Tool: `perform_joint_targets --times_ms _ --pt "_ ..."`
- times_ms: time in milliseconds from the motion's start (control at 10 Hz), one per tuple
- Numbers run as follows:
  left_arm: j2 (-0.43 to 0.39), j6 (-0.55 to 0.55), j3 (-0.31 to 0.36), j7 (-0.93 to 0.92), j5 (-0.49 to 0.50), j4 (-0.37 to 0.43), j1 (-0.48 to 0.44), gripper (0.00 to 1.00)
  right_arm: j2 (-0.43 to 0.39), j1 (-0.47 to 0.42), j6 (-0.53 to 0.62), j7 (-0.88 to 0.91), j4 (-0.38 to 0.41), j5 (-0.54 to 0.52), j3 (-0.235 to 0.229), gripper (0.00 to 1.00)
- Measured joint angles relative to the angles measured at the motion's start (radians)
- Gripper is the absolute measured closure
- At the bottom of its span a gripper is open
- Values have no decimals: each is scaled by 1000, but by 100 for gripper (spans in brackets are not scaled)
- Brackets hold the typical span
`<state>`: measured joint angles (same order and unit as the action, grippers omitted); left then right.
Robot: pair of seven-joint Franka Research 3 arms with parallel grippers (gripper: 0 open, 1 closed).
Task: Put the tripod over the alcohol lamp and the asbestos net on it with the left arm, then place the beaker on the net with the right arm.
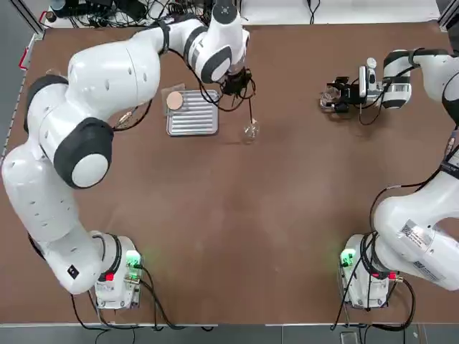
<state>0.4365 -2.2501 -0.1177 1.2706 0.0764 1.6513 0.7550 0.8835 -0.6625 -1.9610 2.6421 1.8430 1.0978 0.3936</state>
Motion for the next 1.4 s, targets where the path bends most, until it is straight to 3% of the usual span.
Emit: perform_joint_targets --times_ms 600,1000,1400 --pt "54 29 0 72 0 -1 73 92 0 0 0 0 0 0 0 10" --pt "140 26 9 75 0 -69 76 92 0 1 0 0 0 0 0 10" --pt "162 22 16 75 1 -79 74 92 0 1 0 0 0 0 0 11"
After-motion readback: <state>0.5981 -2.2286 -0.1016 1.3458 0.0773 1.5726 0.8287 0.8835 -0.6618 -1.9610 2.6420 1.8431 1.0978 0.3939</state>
